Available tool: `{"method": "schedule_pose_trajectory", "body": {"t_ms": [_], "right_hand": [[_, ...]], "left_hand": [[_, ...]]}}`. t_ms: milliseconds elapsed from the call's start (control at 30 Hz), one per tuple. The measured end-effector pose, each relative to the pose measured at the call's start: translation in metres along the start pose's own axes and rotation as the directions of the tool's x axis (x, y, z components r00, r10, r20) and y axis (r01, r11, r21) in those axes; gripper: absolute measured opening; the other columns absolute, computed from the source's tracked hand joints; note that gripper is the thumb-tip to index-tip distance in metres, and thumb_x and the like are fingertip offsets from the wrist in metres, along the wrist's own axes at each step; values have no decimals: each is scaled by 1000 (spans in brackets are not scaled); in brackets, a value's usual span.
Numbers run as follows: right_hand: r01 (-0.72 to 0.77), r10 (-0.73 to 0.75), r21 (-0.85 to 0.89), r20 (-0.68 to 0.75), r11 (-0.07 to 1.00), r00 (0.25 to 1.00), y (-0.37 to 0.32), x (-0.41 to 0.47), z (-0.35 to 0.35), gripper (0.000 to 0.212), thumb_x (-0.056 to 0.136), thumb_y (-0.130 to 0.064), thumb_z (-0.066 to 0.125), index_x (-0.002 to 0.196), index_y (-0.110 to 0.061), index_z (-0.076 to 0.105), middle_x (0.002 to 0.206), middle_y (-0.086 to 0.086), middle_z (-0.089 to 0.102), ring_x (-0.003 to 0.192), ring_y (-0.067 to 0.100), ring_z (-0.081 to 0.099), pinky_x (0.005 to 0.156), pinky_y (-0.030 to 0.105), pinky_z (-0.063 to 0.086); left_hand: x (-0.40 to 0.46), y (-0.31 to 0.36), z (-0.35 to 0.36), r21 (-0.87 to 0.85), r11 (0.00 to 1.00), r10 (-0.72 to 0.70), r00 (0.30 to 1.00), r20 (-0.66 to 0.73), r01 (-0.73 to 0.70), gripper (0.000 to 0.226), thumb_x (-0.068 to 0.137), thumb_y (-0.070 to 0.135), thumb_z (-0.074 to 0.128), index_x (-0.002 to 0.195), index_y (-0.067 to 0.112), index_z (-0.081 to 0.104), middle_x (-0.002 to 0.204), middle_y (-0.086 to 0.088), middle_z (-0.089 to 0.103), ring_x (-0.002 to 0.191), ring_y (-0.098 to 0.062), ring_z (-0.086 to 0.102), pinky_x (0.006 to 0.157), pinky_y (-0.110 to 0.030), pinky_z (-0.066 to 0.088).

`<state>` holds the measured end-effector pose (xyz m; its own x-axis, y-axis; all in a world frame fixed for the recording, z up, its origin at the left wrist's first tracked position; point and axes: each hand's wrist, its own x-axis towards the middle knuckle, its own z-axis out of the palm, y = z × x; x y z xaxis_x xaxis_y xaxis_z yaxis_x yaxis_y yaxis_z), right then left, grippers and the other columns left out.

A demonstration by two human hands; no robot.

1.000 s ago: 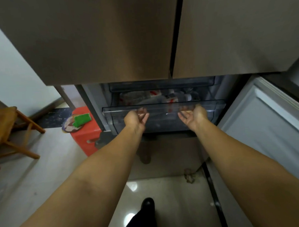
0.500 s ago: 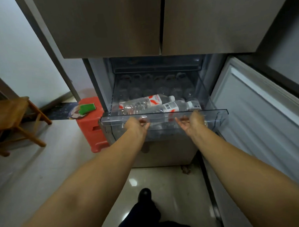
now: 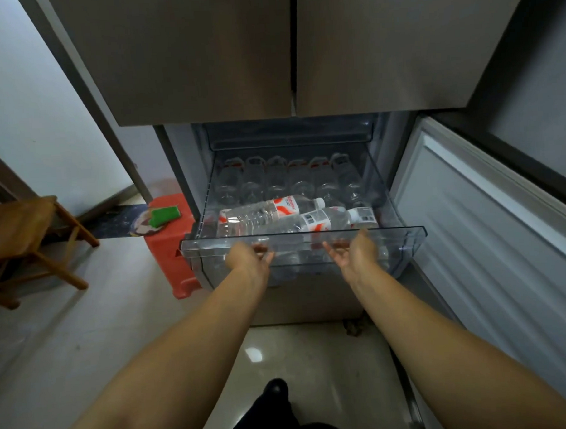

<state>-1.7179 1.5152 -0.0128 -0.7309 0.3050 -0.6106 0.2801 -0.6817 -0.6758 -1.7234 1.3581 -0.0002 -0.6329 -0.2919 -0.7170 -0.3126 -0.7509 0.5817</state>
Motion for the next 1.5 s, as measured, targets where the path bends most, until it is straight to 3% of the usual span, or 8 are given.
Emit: {"method": "schedule_pose_trajectory", "body": {"t_ms": [200, 367, 533, 700, 900, 1000, 1267, 1500], "right_hand": [[-21, 18, -66, -38, 998, 999, -1, 7, 2, 47, 104, -38, 32, 140, -9, 37, 101, 16, 57, 75, 21, 61, 61, 33, 57], [-91, 112, -379, 33, 921, 993, -9, 7, -14, 52, 100, -49, 35, 134, -11, 43, 105, 16, 59, 84, 26, 64, 56, 38, 58], [-83, 345, -776, 180, 626, 921, -58, -2, -35, 44, 101, -42, 40, 96, -6, 64, 78, 8, 74, 69, 18, 72, 53, 25, 56], [139, 62, -615, 294, 776, 954, -84, 3, 11, 17, 99, -19, 50, 99, -6, 62, 79, 8, 70, 69, 15, 71, 58, 26, 59], [128, -123, -605, 50, 786, 991, -64, 38, 56, 58, 75, -30, 66, 126, -6, 53, 109, 8, 62, 79, 21, 66, 69, 39, 60], [-25, -16, -470, -84, 882, 996, -55, 40, 71, 37, 89, -21, 61, 121, -6, 52, 95, 14, 68, 69, 25, 64, 58, 37, 58], [-211, 132, -246, -303, 946, 944, -4, 61, 108, 35, 91, -18, 61, 124, -9, 55, 113, 16, 63, 94, 32, 64, 72, 47, 55], [-134, 37, -295, -313, 946, 949, 15, 56, 128, 27, 100, -16, 47, 82, 4, 49, 39, 12, 56, 76, 28, 61, 90, 24, 53]], "left_hand": [[6, -3, 2, 119, 992, -48, 998, 38, 43, 28, 95, -1, 24, 97, -8, 51, 76, -16, 53, 66, -21, 54, 90, -40, 52], [3, -11, 1, 541, 807, -425, 868, 256, 236, 22, 98, 6, 30, 96, 5, 52, 82, -12, 61, 79, -25, 63, 75, -45, 58], [-9, 18, 21, 853, 511, -604, 664, 441, -102, 24, 100, 18, 41, 91, 9, 61, 73, -4, 67, 62, -14, 68, 69, -34, 59], [-6, 55, 75, 769, 512, -333, 737, 589, -383, 19, 98, 15, 44, 95, 8, 62, 81, -7, 66, 70, -17, 65, 74, -34, 57], [46, 69, 97, 582, -426, -112, 678, 726, -693, 35, 94, 24, 54, 125, 8, 53, 123, -12, 61, 103, -24, 60, 83, -31, 46], [76, 70, 93, 458, -613, -248, 707, 663, -644, 61, 90, 38, 58, 143, 17, 37, 141, -13, 47, 125, -32, 48, 104, -40, 41], [117, 70, 87, 369, -558, -399, 630, 666, -744, 66, 92, 42, 55, 146, 16, 27, 135, -10, 53, 110, -26, 58, 93, -37, 49], [137, 75, 102, 410, -377, -567, 557, 607, -830, 72, 82, 40, 69, 142, 16, 36, 133, -6, 57, 113, -24, 59, 99, -37, 47]]}}
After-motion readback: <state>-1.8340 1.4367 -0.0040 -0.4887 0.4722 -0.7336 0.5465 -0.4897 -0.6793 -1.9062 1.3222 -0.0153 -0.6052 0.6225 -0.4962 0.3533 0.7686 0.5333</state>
